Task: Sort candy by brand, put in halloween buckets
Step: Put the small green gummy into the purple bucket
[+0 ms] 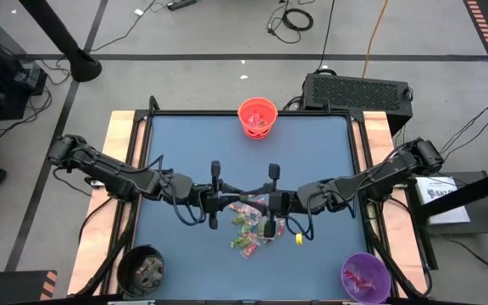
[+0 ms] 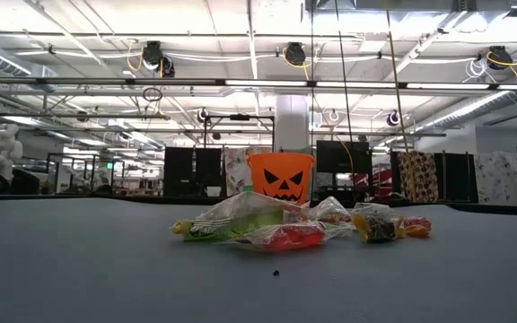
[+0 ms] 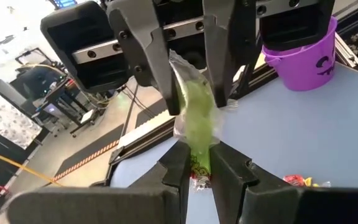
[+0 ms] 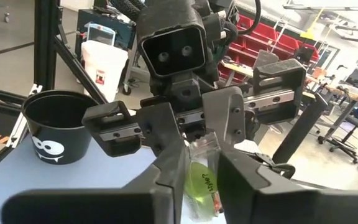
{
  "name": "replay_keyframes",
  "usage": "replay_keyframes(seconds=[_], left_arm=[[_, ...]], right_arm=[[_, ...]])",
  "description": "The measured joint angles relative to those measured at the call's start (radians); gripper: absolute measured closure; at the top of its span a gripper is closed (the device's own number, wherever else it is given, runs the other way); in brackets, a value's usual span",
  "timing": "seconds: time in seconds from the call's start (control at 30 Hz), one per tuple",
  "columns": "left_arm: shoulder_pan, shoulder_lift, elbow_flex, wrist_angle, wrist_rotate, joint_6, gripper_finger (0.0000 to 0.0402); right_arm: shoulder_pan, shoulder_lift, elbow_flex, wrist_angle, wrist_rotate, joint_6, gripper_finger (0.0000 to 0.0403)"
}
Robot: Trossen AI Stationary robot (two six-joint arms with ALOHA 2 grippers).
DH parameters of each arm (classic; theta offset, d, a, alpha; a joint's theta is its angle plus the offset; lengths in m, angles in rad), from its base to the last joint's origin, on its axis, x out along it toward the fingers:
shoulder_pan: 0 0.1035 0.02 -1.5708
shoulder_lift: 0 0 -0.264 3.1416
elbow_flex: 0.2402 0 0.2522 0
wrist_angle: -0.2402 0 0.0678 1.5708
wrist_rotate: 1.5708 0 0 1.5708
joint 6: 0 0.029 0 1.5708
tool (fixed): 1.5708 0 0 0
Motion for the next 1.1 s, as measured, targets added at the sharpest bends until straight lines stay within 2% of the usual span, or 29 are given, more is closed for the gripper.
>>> replay_keyframes(seconds=[0.13, 0.2, 0.53, 0.63, 0.73, 0.9, 1.1], left_arm=[[-0.001, -0.001, 0.000, -0.006, -0.025, -0.029, 0.0343], [-0.001, -0.006, 0.000, -0.023, -0.024, -0.057, 0.0328], [-0.016, -0.057, 0.000, -0.086, -0.025, -0.155, 0.0162], [-0.019, -0.091, 0.000, -0.185, -0.027, -0.197, 0.0132], [-0.018, -0.140, 0.000, -0.322, -0.027, -0.263, 0.0120], [-0.019, -0.197, 0.000, -0.476, -0.018, -0.367, 0.0118], [-0.019, -0.206, 0.000, -0.480, -0.017, -0.393, 0.0118]], right_arm=[[0.000, 0.000, 0.000, -0.001, 0.006, 0.000, 0.0351], [0.000, 0.000, 0.000, -0.004, 0.006, 0.000, 0.0354], [0.001, -0.011, 0.000, -0.008, 0.015, 0.005, 0.0356], [0.009, -0.022, 0.000, -0.011, 0.013, 0.016, 0.0356], [0.030, -0.066, 0.000, -0.030, -0.002, 0.039, 0.0356], [0.094, -0.207, 0.000, -0.229, -0.005, 0.140, 0.0356], [0.191, -0.389, 0.001, -0.631, -0.005, 0.524, 0.0356]])
